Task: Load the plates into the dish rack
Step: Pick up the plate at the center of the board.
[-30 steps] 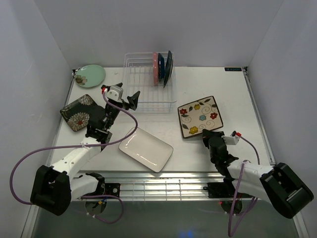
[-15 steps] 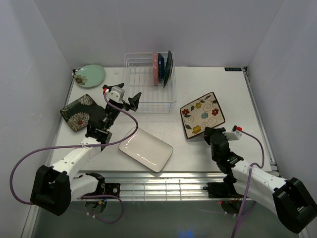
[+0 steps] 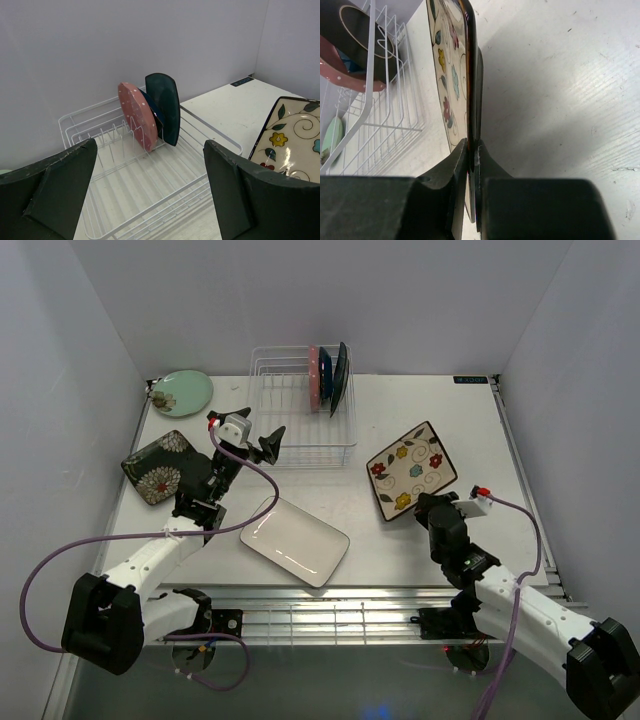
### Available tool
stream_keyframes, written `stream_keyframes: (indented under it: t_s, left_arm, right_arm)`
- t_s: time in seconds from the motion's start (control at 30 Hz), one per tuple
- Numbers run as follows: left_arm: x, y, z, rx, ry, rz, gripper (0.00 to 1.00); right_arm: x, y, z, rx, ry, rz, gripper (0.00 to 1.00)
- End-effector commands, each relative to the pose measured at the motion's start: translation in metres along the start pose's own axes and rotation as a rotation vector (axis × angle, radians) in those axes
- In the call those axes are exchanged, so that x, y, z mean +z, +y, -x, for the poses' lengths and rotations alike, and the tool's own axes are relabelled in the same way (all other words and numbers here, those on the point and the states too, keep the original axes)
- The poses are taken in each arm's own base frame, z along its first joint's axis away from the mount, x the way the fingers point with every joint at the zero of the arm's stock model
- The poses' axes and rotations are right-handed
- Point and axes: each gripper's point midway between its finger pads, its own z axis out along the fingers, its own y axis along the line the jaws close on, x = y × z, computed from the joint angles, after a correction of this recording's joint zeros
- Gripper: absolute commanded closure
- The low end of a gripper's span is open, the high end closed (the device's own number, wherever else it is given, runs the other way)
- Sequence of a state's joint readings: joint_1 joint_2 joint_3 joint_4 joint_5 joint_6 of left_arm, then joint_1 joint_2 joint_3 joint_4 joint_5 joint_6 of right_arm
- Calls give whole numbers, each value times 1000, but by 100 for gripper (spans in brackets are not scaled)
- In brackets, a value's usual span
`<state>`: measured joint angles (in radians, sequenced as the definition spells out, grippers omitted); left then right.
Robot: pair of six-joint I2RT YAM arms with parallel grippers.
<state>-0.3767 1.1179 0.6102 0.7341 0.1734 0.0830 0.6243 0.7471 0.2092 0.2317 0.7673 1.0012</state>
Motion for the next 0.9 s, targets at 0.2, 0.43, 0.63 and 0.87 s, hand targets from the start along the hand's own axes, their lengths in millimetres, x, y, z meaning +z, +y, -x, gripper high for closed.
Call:
stream_keyframes:
  t_s: [0.2, 0.43, 0.63, 0.87]
  left_arm:
    - [-4, -3, 7, 11, -20, -16, 2]
    - [-4, -3, 7, 11, -20, -19, 2]
    - [-6, -4, 9, 15, -25, -23, 2]
    - [-6, -5, 9, 15, -26, -26, 2]
  right_arm:
    - [-12, 57, 65, 68, -168, 119, 92]
    - [-20, 69, 80, 50, -184, 146, 92]
    - [-27, 80, 90, 39, -185, 174, 92]
    - [-35, 92, 104, 17, -191, 194, 92]
